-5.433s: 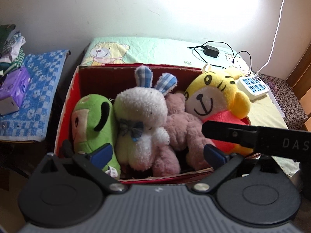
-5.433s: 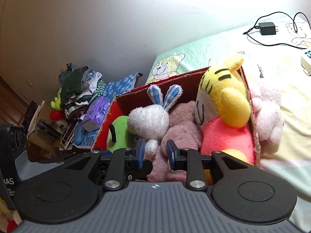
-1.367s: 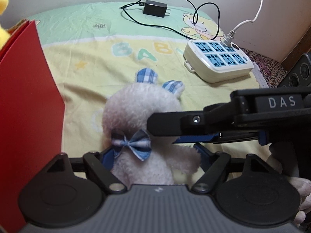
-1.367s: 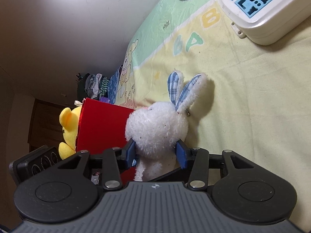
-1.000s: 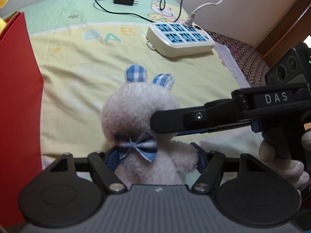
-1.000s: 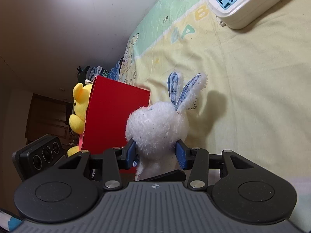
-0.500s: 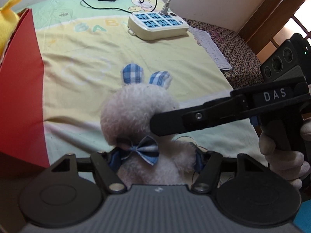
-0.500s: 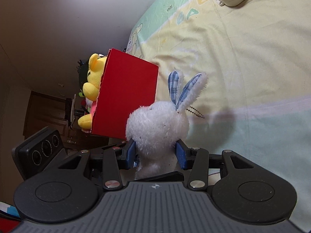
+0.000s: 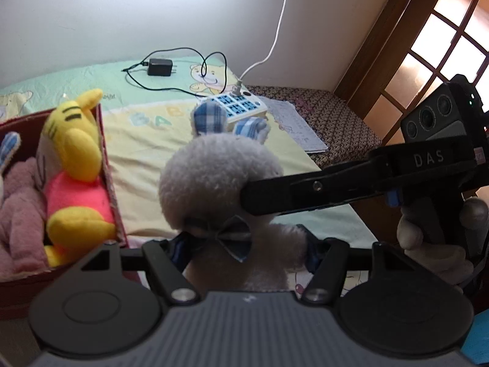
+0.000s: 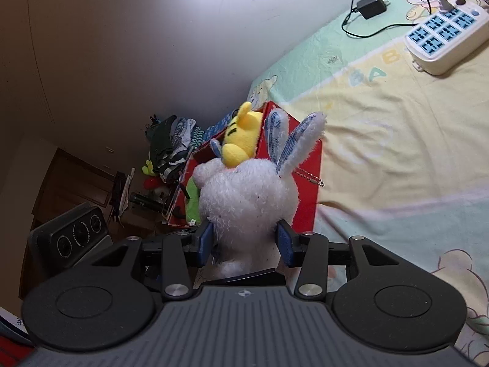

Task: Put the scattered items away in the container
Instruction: 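Lift the bunny with the right gripper and carry it toward the box, then lower the held bunny into the red box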

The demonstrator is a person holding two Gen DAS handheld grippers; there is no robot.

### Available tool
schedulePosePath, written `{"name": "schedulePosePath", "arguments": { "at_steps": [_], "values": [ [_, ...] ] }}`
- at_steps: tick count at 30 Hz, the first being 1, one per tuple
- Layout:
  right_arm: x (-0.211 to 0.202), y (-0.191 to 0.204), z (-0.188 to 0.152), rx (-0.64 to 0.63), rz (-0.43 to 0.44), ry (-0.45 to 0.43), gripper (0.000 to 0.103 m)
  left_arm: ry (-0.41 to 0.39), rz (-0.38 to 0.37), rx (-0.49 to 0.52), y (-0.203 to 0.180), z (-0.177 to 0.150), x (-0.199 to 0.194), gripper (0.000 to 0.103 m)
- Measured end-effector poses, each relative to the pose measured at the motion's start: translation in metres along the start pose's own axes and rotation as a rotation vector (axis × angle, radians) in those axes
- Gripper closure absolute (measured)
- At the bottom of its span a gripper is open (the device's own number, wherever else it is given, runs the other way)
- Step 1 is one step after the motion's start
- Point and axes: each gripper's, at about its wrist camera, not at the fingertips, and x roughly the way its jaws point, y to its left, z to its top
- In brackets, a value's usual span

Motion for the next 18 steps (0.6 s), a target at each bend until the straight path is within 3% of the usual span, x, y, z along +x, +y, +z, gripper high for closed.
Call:
{"name": "schedulePosePath", "arguments": {
  "at_steps": [7,18],
  "values": [
    [0.030,0.051,0.003,-0.094,0.033,-0.041,0.057,-0.104,0.005,-0.013,0.036,0.005,-0.055,0.037],
    [0.101,0.096,0.011,-0.170,0.033,-0.048,0.056,-0.162,0.090,-0.037,0.102,0.002,-0.093,0.037]
  ]
}}
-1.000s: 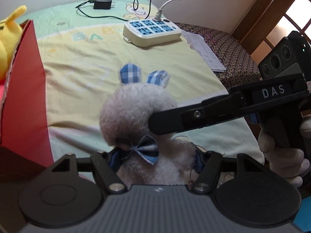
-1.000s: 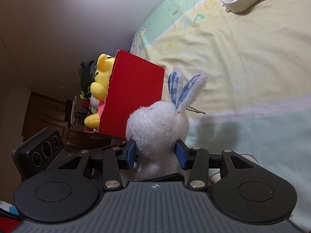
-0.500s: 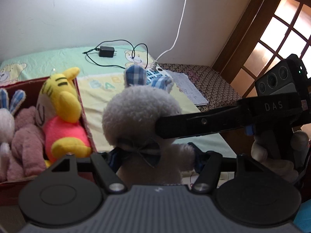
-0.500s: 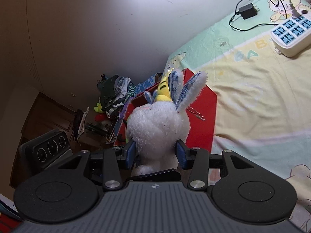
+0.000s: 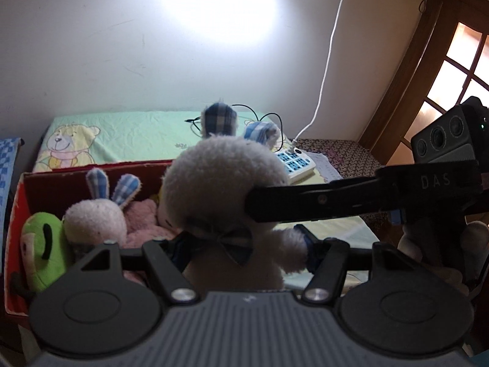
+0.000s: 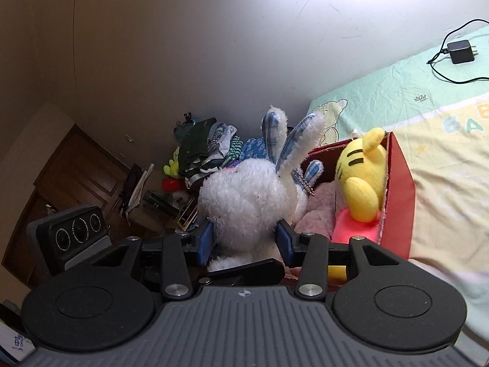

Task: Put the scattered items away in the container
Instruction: 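Lower the held bunny into the red box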

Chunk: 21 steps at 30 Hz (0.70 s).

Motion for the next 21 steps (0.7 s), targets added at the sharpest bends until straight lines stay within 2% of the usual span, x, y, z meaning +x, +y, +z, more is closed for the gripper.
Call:
{"name": "schedulePosePath", "arguments": {
  "at_steps": [11,21],
  "values": [
    [0.050,-0.010,0.001,0.045,-0.057,0.028,0.056,0.058,0.043,-0.063,0.052,-0.003,0.028,0.037],
    [0.067,-0.029,0.006,0.062,-0.119,0.059,0.057,0.108,0.078,-0.099,0.069,-0.008,0.063,0.037]
  ]
}}
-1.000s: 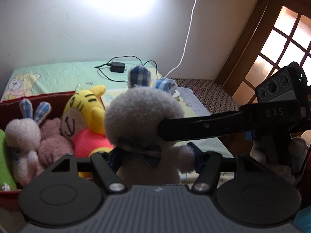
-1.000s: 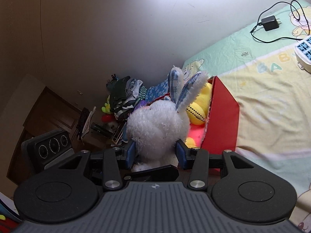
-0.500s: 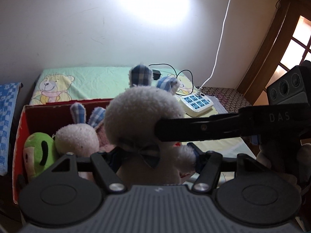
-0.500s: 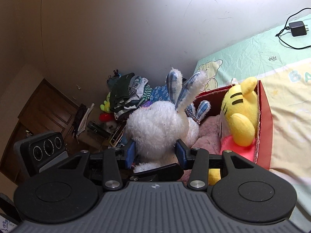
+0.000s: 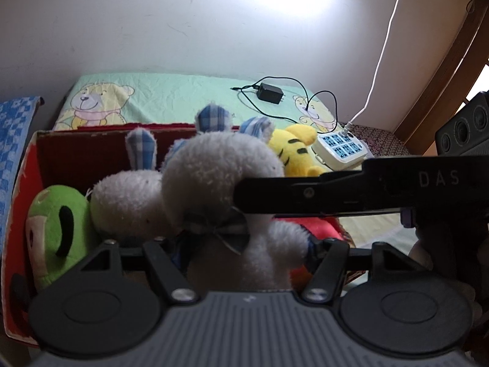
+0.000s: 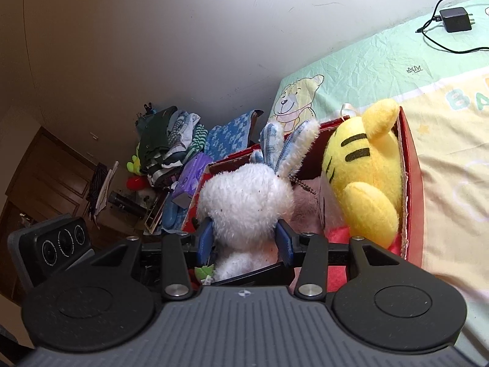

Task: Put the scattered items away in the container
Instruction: 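Lower the held bunny into the red box, then open the right gripper to release the bunny into the box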

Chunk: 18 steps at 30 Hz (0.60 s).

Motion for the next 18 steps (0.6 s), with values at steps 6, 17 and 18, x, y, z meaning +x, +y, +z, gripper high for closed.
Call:
{"name": "schedulePosePath", "arguments": {
  "at_steps": [6,17,18],
  "values": [
    [0.010,-0.006,0.006,-0.003,-0.040,0.016,0.058,0.014,0.008,-0.020,0.004,0.002,0.010,0.037],
    [0.018,-0.006,0.004,-0.047,-0.106,0.061,0.061,0.022,0.018,-0.017,0.002,0.002,0.021,0.034],
    [0.020,-0.005,0.005,-0.043,-0.104,0.062,0.061,0.022,0.021,-0.013,0.001,0.002,0.021,0.034]
  ]
}}
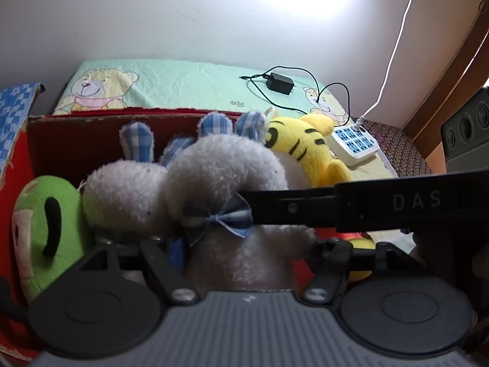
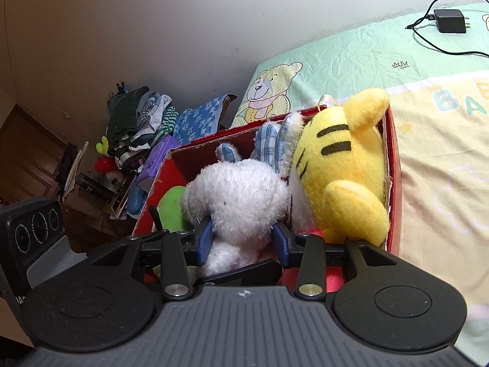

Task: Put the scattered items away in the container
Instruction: 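Open the right gripper to release the bunny into the box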

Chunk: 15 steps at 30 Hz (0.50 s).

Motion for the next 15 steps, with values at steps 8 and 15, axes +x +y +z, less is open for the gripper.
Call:
{"name": "schedulePosePath", "arguments": {
  "at_steps": [8,15],
  "values": [
    [-0.001,0.006,0.001,0.000,-0.023,-0.004,0.058,0.006,0.003,0.005,-0.002,0.002,-0.002,0.030],
    [-0.015,0.013,0.001,-0.001,-0.057,-0.022,0.054,0.001,-0.003,0.010,-0.002,0.003,-0.019,0.025]
  ]
}}
